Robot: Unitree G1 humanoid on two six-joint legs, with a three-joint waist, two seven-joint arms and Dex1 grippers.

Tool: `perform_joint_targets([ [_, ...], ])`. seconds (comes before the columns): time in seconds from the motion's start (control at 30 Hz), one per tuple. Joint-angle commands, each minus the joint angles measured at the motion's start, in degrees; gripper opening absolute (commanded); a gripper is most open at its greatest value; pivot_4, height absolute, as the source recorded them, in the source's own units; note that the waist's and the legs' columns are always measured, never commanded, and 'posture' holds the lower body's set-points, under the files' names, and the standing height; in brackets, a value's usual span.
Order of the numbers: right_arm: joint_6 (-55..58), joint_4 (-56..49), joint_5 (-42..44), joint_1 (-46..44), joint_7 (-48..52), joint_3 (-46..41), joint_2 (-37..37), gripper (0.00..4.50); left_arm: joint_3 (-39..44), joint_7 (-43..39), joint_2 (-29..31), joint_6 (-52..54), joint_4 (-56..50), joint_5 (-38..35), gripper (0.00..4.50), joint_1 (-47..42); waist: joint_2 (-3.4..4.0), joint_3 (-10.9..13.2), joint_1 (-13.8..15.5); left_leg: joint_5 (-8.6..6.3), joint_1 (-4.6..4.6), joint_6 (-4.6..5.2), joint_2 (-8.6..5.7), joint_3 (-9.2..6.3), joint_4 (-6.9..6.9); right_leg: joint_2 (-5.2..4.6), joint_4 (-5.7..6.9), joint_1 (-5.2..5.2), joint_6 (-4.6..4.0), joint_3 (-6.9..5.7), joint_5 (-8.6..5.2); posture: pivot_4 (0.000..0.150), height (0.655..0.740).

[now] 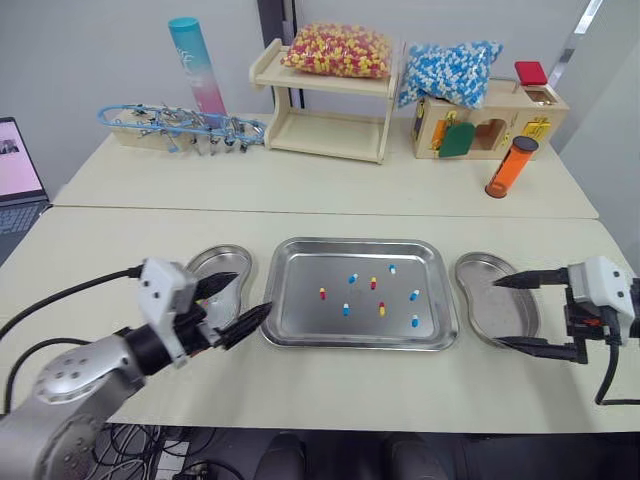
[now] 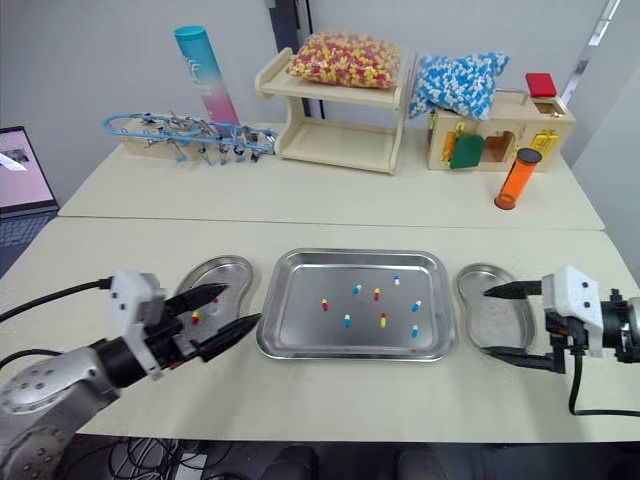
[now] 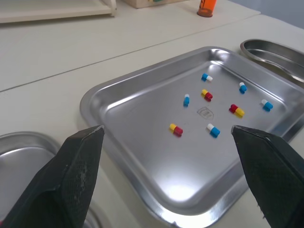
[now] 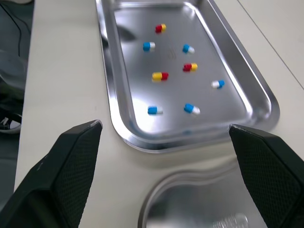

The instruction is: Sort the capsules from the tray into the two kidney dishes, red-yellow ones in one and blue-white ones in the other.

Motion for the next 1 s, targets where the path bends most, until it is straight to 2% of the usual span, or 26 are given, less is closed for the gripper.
perform_joint_targets([
  [0.03, 3.6, -5.3, 4.5, -2.8, -2.3, 0.4, 1.0, 4.5, -5.4, 4.0, -2.0, 0.1, -1.8, 2.9, 4.43, -1.7, 0.0, 0.0, 0.0, 0.0, 0.0, 0.0, 0.0, 0.0, 0.0, 0.0, 0.0, 0.0, 0.0, 0.0, 0.0, 0.15, 0.74],
  [0.2, 5.2, -8.1, 5.5, -4.0, -3.5, 1.6, 1.9, 4.5, -12.6, 7.6, -6.5, -0.7, -0.9, 6.5, 4.43, -3.1, -0.01, 0.0, 0.1, 0.0, -0.02, 0.0, -0.01, -0.02, 0.02, 0.0, 0.0, 0.0, 0.0, -0.02, 0.0, 0.15, 0.74],
  [0.33, 5.9, -8.9, 5.9, -3.9, -4.2, 1.8, 2.2, 4.5, -17.5, 9.4, -8.9, -1.0, 0.8, 9.9, 3.19, -5.2, 0.0, 0.0, 0.2, 0.0, -0.02, 0.0, -0.03, -0.02, 0.04, 0.0, 0.0, 0.01, 0.0, -0.01, 0.0, 0.15, 0.74],
  [0.5, 6.5, -10.0, 6.2, -3.2, -5.2, 2.0, 2.7, 4.5, -22.6, 13.5, -12.9, -0.3, 4.1, 14.9, 3.19, -8.8, -0.01, 0.0, 0.2, 0.0, -0.02, 0.01, -0.03, -0.03, 0.05, 0.0, 0.0, 0.02, 0.0, -0.03, 0.0, 0.15, 0.74],
  [0.63, 6.6, -10.5, 6.1, -2.7, -5.6, 2.2, 3.0, 4.5, -24.7, 18.2, -16.1, 4.1, 7.1, 17.9, 3.19, -13.5, -0.01, 0.0, 0.2, 0.0, -0.03, 0.0, -0.03, -0.05, 0.06, 0.0, 0.01, 0.01, 0.01, -0.05, 0.0, 0.15, 0.74],
  [0.83, 6.6, -11.0, 5.8, -2.3, -6.6, 3.0, 3.6, 4.5, -27.5, 20.3, -16.5, 8.9, 11.6, 22.2, 3.19, -19.3, -0.02, 0.0, 0.1, 0.0, -0.02, 0.0, -0.05, -0.05, 0.07, 0.0, 0.01, 0.02, 0.01, -0.05, 0.0, 0.15, 0.74],
  [1.0, 6.4, -11.1, 5.7, -1.9, -7.0, 3.2, 3.6, 4.5, -27.1, 21.3, -18.9, 12.1, 12.1, 22.7, 3.19, -21.3, -0.02, 0.0, 0.2, 0.01, -0.04, -0.02, -0.05, -0.07, 0.08, 0.0, 0.01, 0.02, 0.01, -0.06, 0.01, 0.15, 0.74],
])
